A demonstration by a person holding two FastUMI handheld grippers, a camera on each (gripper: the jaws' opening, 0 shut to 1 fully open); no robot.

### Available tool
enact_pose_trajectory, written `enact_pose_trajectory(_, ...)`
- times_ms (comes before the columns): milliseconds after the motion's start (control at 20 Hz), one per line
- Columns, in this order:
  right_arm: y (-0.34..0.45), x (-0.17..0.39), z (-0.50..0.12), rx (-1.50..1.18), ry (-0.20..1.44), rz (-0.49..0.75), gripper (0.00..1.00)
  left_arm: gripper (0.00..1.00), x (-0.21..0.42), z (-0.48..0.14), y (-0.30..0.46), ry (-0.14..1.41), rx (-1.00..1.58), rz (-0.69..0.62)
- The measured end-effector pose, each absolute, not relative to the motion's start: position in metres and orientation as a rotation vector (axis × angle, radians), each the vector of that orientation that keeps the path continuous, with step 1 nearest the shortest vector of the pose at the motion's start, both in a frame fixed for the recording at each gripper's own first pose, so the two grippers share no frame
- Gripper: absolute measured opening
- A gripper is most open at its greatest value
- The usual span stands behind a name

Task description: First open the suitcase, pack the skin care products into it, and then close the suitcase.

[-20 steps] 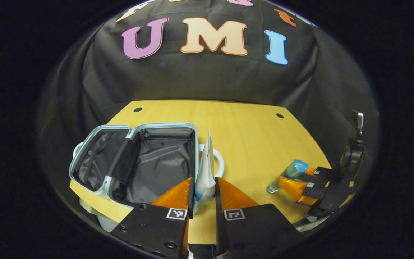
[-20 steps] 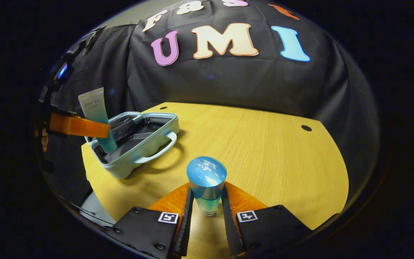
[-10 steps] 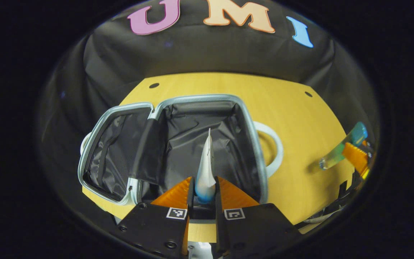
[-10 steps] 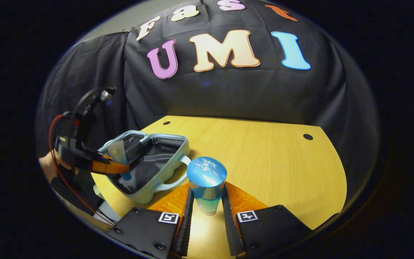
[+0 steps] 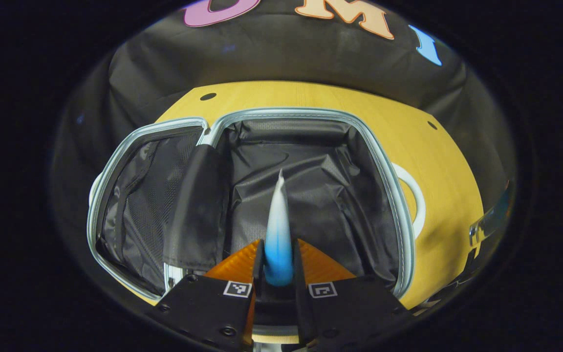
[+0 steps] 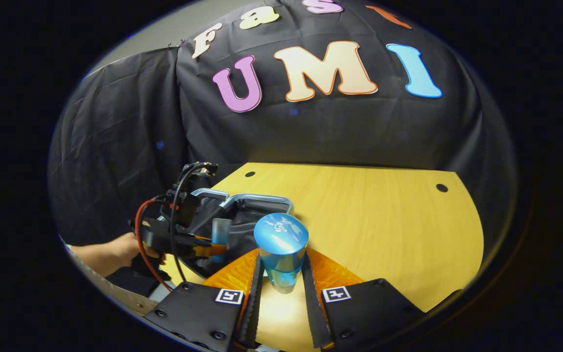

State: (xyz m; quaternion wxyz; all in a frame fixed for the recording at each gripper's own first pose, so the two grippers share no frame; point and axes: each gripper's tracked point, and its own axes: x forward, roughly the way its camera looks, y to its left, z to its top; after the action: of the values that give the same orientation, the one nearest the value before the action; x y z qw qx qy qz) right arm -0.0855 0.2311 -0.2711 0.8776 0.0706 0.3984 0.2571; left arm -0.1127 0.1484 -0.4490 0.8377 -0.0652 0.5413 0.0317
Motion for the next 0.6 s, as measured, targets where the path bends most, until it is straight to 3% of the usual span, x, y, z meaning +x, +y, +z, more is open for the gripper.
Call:
enact_pose_trajectory(100, 0.251, -0.083, -0.271, 0.130, 0.827, 0.555, 0.44, 0.33, -0.109, -0.451, 0.143, 1.131, -0.168, 0.012)
enact_pose_trajectory(250, 0.281, -0.086, -0.278, 0.133, 0.855, 0.582, 0.44, 0.81, -0.097, -0.440, 0.146, 1.058, -0.153, -0.050)
enact_pose_trajectory(300, 0.291, -0.088, -0.280, 0.134, 0.864, 0.590, 0.44, 0.90, -0.091, -0.433, 0.150, 1.022, -0.144, -0.060)
enact_pose_trajectory(600, 0.348, -0.103, -0.321, 0.166, 0.963, 0.614, 0.44, 0.91, -0.079, -0.393, 0.198, 0.873, -0.124, -0.034)
